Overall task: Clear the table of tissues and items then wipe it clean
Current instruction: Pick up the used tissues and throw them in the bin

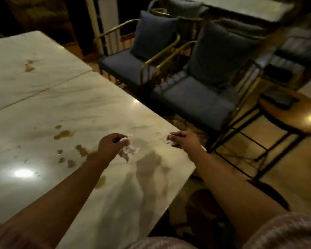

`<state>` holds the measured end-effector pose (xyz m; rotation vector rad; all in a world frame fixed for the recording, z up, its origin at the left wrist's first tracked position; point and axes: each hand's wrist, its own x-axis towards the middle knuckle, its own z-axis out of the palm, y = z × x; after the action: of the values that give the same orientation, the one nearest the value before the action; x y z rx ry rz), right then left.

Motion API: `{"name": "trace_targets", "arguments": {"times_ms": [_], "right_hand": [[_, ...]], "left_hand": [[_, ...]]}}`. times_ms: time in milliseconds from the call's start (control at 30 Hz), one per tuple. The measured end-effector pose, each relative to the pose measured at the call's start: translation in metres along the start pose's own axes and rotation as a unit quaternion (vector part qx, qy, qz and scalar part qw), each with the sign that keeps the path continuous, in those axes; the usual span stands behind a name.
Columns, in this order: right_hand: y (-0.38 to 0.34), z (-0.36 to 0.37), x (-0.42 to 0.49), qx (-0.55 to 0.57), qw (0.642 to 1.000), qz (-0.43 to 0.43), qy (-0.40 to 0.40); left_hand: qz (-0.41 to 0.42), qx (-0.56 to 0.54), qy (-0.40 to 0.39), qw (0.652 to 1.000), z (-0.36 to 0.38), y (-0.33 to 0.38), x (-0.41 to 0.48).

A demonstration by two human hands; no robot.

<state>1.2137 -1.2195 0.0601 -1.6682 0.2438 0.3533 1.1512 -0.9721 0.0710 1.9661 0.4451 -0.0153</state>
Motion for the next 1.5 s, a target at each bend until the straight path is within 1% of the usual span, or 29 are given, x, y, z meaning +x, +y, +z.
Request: {"name": "trace_targets", "arguments": {"times_ms": [133,233,300,467,633,767,933,1067,1133,1300,1400,1500], "right_hand": [[0.03,-0.088,-0.027,0.029,0.994,0.002,0.102],[0.059,-0.151,-0.045,0.025,0.985,0.017,0.17],[0.08,-0.193,-0.055,0.05,0.975,0.029,0.215],[0.117,-0.287,-0.068,0.095,0.951,0.07,0.285],[0.153,-0.384,-0.069,0.082,0.932,0.111,0.335],[0.189,-0.45,-0.066,0.073,0.912,0.156,0.373],[0.243,-0.505,-0.046,0.087,0.883,0.23,0.4],[0.299,-0.528,-0.025,0.055,0.858,0.294,0.418],[0.328,-0.534,-0.015,0.043,0.85,0.323,0.415],[0.391,-0.544,0.008,0.045,0.842,0.361,0.398],[0.419,-0.552,0.02,0.039,0.838,0.378,0.391],[0.441,-0.553,0.029,0.038,0.831,0.393,0.392]], "left_hand": [[0.053,0.048,-0.119,0.99,0.08,0.036,-0.005],[0.068,0.085,-0.191,0.975,0.138,0.061,-0.009],[0.08,0.1,-0.229,0.965,0.182,0.081,-0.011],[0.094,0.117,-0.323,0.934,0.298,0.129,-0.012],[0.099,0.129,-0.395,0.904,0.423,0.165,-0.023],[0.087,0.149,-0.432,0.885,0.515,0.175,-0.035],[0.075,0.173,-0.471,0.861,0.622,0.152,-0.048],[0.07,0.222,-0.517,0.824,0.695,0.107,-0.045],[0.069,0.239,-0.537,0.806,0.728,0.081,-0.042],[0.091,0.294,-0.523,0.795,0.793,0.028,-0.036],[0.1,0.34,-0.532,0.769,0.821,0.001,-0.033],[0.061,0.357,-0.56,0.746,0.836,-0.024,-0.031]]}}
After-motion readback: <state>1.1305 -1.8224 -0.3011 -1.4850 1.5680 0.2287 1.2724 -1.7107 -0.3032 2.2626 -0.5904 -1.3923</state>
